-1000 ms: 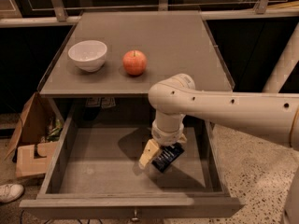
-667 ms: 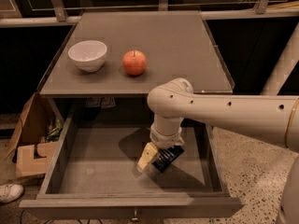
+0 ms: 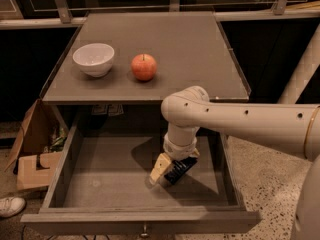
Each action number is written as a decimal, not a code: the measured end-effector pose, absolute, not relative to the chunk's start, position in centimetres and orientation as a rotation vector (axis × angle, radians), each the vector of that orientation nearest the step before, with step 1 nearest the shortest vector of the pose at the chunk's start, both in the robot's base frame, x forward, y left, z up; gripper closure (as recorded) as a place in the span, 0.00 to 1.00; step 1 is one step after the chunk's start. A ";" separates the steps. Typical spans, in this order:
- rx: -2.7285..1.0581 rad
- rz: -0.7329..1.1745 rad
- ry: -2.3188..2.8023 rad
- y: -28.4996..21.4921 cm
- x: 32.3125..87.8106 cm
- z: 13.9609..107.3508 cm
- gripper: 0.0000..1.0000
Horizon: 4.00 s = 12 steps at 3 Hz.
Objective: Pick rxbar blueberry from top drawer and place on counter
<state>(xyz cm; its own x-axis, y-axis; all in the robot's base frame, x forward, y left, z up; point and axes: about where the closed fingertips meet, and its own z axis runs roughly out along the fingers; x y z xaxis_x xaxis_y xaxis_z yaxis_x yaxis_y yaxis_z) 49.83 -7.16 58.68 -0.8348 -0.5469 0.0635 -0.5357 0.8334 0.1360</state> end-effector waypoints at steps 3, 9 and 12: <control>0.844 -0.226 -2.910 -7.5 49.8 57.8 0.16; 0.849 -0.224 -2.910 -7.4 49.6 59.7 1.00; 0.932 -0.194 -2.961 -8.0 45.8 70.2 1.00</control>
Offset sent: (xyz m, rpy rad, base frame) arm 0.0014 -0.0055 -0.0114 0.0610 0.0187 -0.0294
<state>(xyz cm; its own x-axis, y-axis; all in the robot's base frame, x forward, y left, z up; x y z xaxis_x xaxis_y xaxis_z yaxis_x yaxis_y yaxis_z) 45.83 -8.03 70.16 -0.8200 -0.5724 -0.0076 -0.5685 0.8126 0.1283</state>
